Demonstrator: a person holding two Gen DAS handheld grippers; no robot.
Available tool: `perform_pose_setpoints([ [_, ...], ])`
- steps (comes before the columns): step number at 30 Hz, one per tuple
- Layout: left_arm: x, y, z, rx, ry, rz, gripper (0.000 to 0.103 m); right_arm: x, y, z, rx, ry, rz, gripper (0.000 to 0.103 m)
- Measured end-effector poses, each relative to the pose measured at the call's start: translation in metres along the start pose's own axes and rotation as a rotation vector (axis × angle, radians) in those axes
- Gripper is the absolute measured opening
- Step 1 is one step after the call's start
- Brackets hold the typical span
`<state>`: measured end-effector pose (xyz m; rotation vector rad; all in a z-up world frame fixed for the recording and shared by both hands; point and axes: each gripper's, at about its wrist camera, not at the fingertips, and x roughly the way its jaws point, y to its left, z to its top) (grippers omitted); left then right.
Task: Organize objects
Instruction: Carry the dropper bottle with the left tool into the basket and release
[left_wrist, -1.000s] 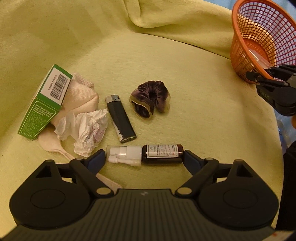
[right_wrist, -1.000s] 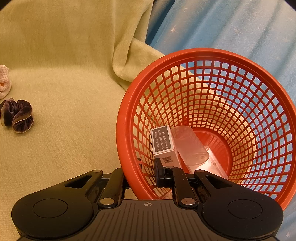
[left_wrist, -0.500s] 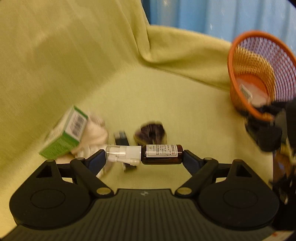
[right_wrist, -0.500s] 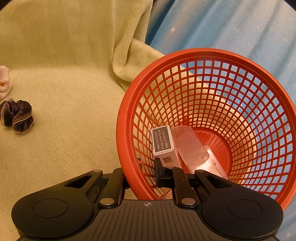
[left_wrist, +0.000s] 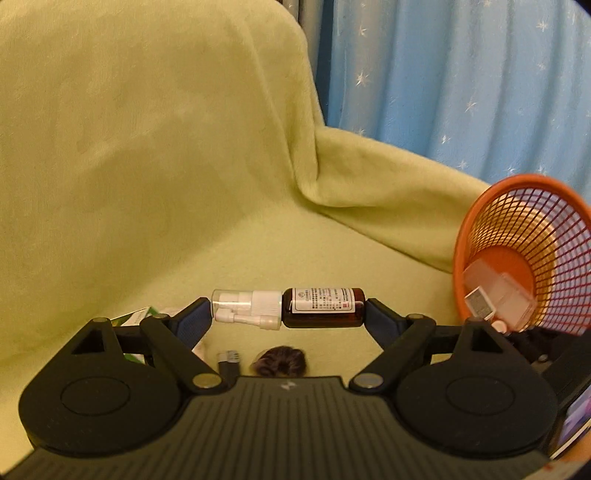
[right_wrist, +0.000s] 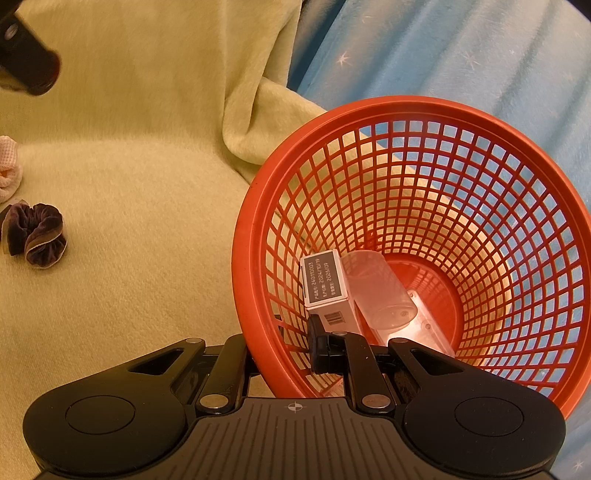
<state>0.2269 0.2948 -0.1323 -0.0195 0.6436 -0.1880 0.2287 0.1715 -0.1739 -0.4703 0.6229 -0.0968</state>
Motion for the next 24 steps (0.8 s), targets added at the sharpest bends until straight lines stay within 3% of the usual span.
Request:
perform_pose_setpoints([
  [7,-0.006,-0.02,0.009,0.024,-0.007,-0.042,0.086,0.0,-0.001,0.001,0.004,-0.001,0.001,0.01],
  [12,-0.012,-0.041,0.025,0.072,-0.019,-0.116,0.086,0.0,-0.001,0.001,0.004,-0.001,0.001,0.01],
  [24,-0.006,-0.159,0.064,0.28,-0.031,-0.452,0.087,0.001,-0.002,0.004,0.014,-0.003,0.003,0.01],
])
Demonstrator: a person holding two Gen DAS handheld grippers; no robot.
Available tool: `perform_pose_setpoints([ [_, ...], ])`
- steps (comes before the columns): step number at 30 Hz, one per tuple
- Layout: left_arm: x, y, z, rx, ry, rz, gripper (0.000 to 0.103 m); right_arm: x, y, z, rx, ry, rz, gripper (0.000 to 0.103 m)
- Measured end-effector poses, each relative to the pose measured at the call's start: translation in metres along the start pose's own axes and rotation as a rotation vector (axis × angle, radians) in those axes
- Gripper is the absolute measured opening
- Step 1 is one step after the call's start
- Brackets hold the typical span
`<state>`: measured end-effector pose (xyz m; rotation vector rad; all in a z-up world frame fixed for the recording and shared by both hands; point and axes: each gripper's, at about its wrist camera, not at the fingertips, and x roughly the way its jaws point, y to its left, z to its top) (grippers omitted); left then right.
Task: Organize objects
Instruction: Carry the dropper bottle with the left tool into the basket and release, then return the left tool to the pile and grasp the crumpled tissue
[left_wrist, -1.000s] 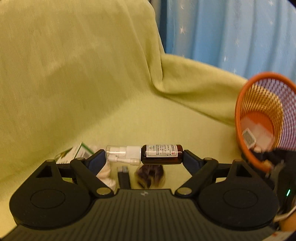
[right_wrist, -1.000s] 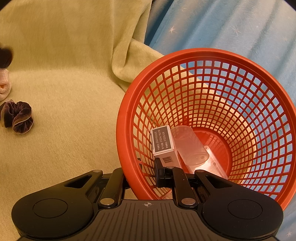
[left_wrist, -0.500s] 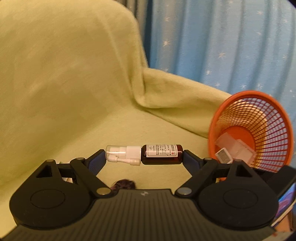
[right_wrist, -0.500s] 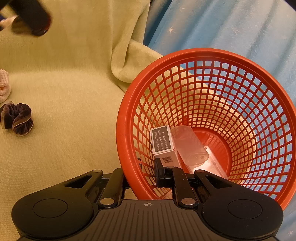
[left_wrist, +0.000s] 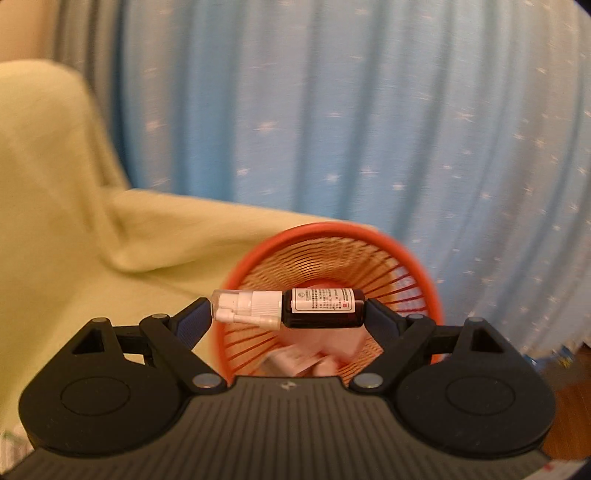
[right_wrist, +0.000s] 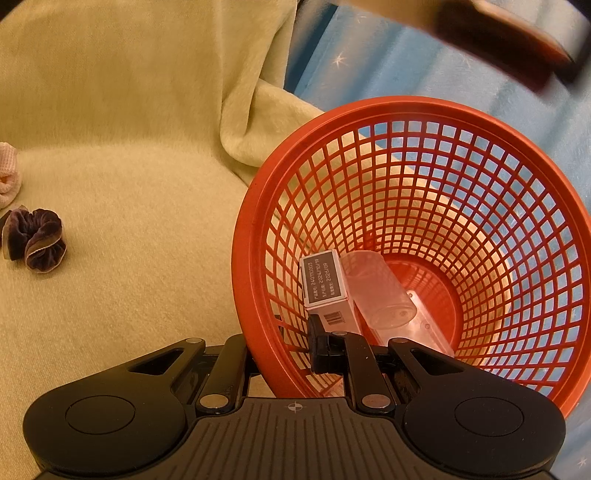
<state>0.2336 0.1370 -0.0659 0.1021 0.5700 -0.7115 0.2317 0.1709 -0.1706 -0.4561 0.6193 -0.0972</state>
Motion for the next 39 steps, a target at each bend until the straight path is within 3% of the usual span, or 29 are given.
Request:
perform_pose_setpoints([
  [2,0.014,-0.01,0.005,0.009,-0.006,-0.045,0.094,0.0,0.0,0.0,0.003,-0.001,0.001,0.01],
  [4,0.022,-0.014,0.008,0.004,-0.014,-0.061,0.095,0.001,0.0,0.001,0.004,-0.002,0.001,0.01],
  [7,0.017,-0.007,0.006,-0.017,-0.026,-0.029,0.094,0.002,0.0,0.002,0.007,-0.001,0.001,0.01],
  [11,-0.004,0.03,-0.007,-0.078,-0.033,0.101,0.095,0.002,0.0,0.003,0.009,-0.001,0.002,0.01],
  [20,-0.075,0.145,-0.065,-0.246,-0.006,0.486,0.094,0.0,-0.003,0.002,0.018,-0.002,0.003,0.01],
  [27,-0.115,0.189,-0.117,-0.313,0.057,0.654,0.094,0.0,-0.001,0.0,0.012,0.0,0.0,0.01],
  [34,-0.096,0.185,-0.162,-0.304,0.144,0.647,0.088,-0.001,0.002,-0.002,0.002,0.003,-0.002,0.01],
  [37,-0.081,0.179,-0.174,-0.243,0.186,0.614,0.085,-0.002,0.001,-0.004,-0.002,0.003,-0.003,0.01],
  [39,-0.066,0.175,-0.179,-0.172,0.226,0.606,0.076,-0.002,0.001,-0.004,-0.004,0.003,-0.003,0.01],
])
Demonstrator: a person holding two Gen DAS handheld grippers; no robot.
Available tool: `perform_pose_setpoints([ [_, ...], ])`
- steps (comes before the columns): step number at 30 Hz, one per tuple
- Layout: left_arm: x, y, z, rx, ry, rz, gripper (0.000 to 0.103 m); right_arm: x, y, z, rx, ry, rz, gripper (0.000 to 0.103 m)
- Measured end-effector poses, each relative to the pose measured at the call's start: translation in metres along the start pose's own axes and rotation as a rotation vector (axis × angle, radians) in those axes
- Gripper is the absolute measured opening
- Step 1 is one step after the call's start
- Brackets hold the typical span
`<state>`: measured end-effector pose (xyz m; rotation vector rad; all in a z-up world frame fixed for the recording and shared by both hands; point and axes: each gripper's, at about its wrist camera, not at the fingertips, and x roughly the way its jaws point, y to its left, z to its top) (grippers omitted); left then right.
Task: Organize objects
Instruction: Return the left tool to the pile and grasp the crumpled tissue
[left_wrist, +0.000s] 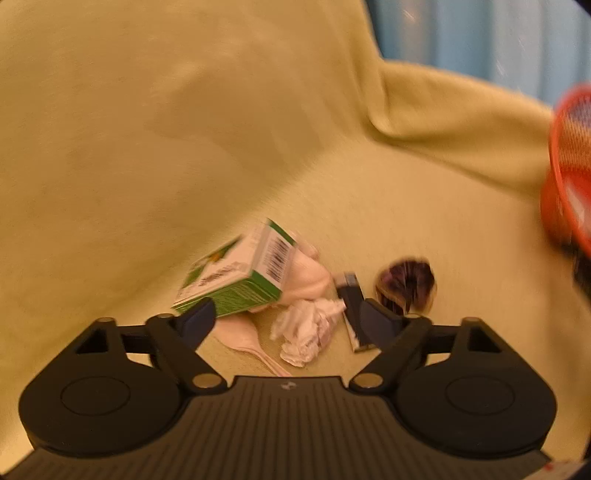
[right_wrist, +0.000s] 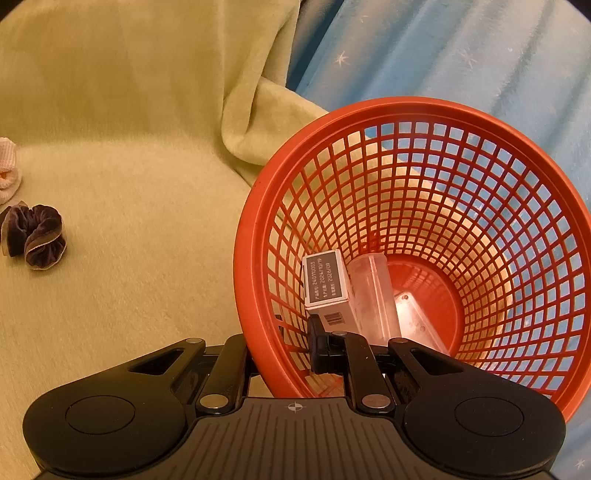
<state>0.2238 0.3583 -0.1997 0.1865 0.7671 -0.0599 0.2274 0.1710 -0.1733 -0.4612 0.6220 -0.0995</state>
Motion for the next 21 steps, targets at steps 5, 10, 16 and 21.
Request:
perform_pose_setpoints([
  [5,0.025,-0.012,-0.005,0.08,0.048,-0.015,0.06,-0.001,-0.001,-0.001,-0.004,0.001,0.0,0.01],
  [10,0.037,-0.015,-0.009,0.114,0.078,-0.012,0.039,-0.001,-0.001,-0.002,-0.006,0.001,-0.001,0.01],
  [16,0.032,-0.01,-0.01,0.053,0.093,-0.023,0.013,-0.001,-0.001,-0.001,-0.005,0.001,0.0,0.01],
  [21,0.013,-0.005,-0.006,-0.057,0.066,-0.078,0.012,-0.001,-0.001,-0.001,-0.006,0.001,0.0,0.01],
])
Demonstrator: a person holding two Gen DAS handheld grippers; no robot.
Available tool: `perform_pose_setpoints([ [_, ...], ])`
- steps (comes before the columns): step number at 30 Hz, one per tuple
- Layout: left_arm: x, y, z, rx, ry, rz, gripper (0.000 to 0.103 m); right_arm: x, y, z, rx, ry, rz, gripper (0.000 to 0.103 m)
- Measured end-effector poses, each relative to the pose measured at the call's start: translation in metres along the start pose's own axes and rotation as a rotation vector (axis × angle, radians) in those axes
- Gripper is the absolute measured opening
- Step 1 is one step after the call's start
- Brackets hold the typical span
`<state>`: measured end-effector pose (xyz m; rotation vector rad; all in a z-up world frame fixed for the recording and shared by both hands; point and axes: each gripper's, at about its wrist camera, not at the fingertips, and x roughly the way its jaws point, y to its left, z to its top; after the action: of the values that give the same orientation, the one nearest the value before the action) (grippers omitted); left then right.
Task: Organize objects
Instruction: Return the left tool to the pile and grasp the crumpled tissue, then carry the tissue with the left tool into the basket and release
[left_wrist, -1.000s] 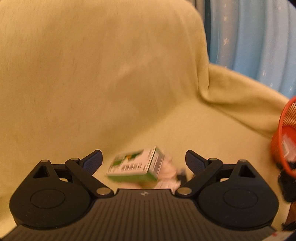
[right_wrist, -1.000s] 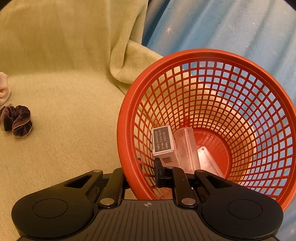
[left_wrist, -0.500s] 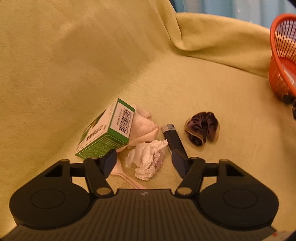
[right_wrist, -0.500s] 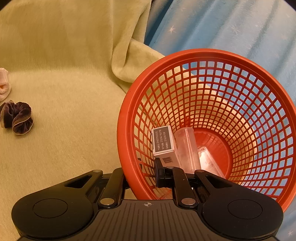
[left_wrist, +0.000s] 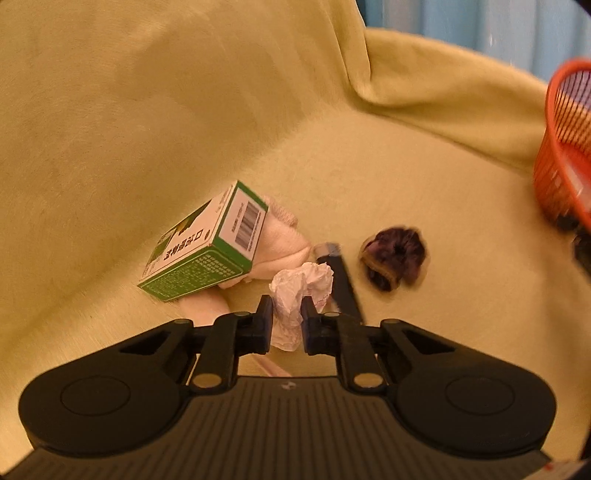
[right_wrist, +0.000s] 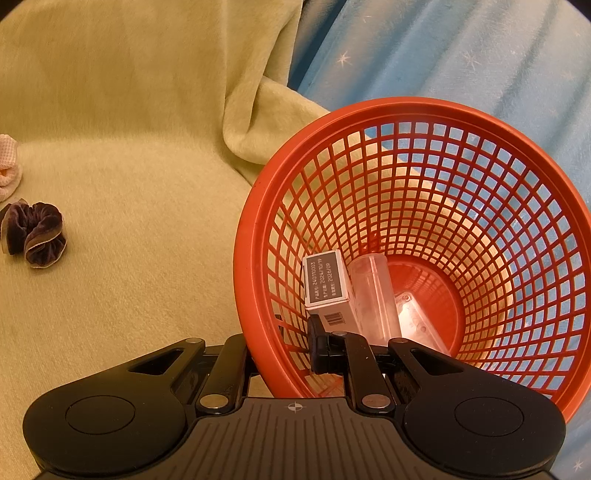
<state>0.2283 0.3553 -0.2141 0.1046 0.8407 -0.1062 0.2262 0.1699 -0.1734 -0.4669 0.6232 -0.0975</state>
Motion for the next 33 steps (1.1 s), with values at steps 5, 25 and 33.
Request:
perform_pose_setpoints([
  [5,-0.022,-0.004,0.008,-0.079,-0.037,-0.054,0.012,0.0,0.0,0.0,0.0,0.0,0.0,0.01],
  [25,-0.066,-0.039,0.056,-0.132,-0.18,-0.146,0.012,0.0,0.0,0.0,0.002,-0.001,0.002,0.01],
  [33,-0.081,-0.072,0.074,-0.097,-0.216,-0.249,0.012,0.0,0.0,0.001,0.005,-0.002,0.003,0.01],
])
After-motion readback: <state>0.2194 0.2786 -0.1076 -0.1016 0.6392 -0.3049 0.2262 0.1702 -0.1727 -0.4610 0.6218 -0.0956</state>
